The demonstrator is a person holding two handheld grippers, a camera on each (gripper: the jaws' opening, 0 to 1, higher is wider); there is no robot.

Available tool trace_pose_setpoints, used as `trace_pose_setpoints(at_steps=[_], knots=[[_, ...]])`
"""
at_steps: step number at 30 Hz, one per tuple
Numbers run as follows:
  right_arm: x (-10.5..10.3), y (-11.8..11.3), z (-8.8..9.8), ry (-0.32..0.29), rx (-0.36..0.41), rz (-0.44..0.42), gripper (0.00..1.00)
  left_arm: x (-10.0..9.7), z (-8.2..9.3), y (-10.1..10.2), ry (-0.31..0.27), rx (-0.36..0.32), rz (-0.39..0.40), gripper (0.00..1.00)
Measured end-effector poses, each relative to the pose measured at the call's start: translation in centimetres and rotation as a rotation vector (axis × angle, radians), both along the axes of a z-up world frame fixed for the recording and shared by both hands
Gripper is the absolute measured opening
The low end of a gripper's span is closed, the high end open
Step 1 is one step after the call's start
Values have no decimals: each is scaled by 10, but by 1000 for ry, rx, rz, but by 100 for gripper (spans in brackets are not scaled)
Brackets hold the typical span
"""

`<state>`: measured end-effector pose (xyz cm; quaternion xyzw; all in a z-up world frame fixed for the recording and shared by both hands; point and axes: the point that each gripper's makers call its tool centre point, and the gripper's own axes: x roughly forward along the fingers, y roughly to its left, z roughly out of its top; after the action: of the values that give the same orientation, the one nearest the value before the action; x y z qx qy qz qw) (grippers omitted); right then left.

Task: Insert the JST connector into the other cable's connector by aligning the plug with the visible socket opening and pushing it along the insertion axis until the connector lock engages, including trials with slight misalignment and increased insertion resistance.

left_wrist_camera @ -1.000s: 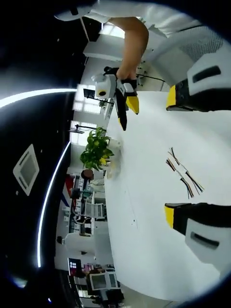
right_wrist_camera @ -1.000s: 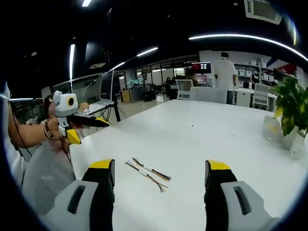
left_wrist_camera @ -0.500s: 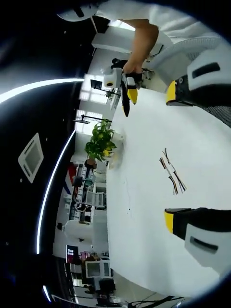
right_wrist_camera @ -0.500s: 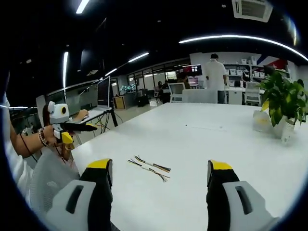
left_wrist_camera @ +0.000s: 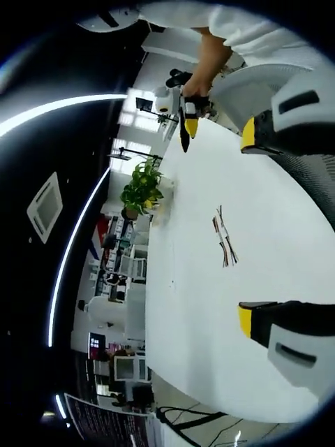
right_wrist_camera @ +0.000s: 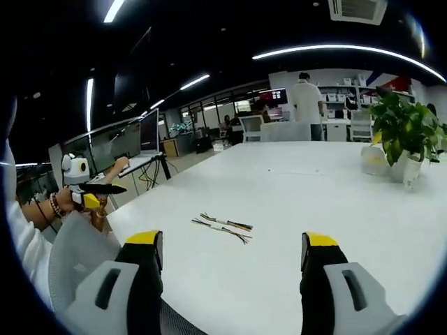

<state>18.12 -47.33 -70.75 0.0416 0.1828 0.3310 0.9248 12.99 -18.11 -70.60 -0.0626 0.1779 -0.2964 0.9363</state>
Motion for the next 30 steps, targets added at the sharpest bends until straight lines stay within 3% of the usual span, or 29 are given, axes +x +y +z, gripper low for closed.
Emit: trace_pose_setpoints(at_steps=[17, 19, 23, 30], knots=[[-12, -8, -42, 117, -13, -37, 78, -11, -46, 30, 132, -29, 111, 84], [-14, -8, -46, 127, -23, -36, 78, -11, -44, 32, 141, -79, 127, 84], [-15, -7, -51, 139, -29, -32, 78, -11, -48, 35, 147, -55, 131, 83], [-13, -8, -50, 139, -25, -44, 78, -11, -51, 35, 161, -79, 132, 83]])
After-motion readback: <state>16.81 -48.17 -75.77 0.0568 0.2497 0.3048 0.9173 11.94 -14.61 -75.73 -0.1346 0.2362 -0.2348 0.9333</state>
